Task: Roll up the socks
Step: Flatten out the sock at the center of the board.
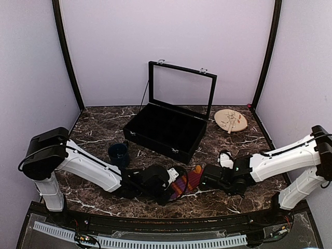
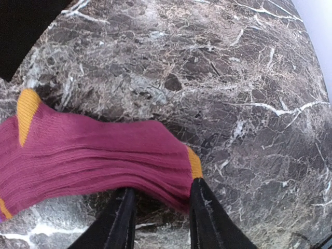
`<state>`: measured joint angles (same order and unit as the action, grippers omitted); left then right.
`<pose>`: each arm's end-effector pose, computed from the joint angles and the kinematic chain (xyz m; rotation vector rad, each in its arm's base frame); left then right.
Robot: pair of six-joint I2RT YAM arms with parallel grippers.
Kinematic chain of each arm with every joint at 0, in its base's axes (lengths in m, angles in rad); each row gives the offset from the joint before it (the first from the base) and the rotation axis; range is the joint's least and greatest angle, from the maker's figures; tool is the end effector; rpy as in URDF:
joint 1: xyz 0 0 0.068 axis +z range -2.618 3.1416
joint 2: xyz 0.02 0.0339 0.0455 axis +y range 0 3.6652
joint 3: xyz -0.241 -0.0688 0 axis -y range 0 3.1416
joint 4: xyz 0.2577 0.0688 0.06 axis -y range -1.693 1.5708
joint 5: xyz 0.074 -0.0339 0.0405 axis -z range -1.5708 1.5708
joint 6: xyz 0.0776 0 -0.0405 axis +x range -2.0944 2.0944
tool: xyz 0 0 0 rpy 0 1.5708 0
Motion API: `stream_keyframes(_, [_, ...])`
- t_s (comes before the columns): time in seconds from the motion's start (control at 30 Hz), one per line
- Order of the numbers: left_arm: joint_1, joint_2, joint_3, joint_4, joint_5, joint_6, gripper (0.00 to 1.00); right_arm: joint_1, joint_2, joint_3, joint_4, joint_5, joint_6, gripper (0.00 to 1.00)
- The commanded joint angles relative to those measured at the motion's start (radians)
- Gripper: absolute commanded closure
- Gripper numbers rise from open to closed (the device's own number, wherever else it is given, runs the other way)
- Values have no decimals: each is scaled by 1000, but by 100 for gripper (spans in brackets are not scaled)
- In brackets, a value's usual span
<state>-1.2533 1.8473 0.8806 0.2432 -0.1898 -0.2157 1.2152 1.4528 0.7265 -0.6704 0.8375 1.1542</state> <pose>0.1370 -0.3699 0.0679 1.0719 2.0798 -0.5414 0.1397 0.2105 0.1025 0.0191 2.2986 -0.1993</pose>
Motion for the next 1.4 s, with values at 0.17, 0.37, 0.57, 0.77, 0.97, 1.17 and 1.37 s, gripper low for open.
stream_keyframes(0.17, [42,-72,-21,-153,-53,-30,79,-18,-9,-8,-30,6,5,57])
stream_keyframes(0.37, [62,-116,-56,-191,-55,-57,78,-19,-34,-24,-50,7,26,54])
stream_keyframes(0.57, [62,-187,-40,-233,-70,-74,63,-19,-39,8,-51,10,14,53])
stream_keyframes(0.77, [61,-293,20,-284,-79,-62,50,-19,-34,59,-14,26,-48,51])
stream_keyframes(0.97, [74,-376,26,-333,-177,-64,42,-19,-1,95,11,27,-74,51])
stream_keyframes(1.17, [160,-407,-77,-266,-250,-80,52,-19,-22,93,40,31,-92,51])
stream_keyframes(1.37, [269,-381,-189,-83,-317,-74,55,-19,-39,93,49,31,-108,51])
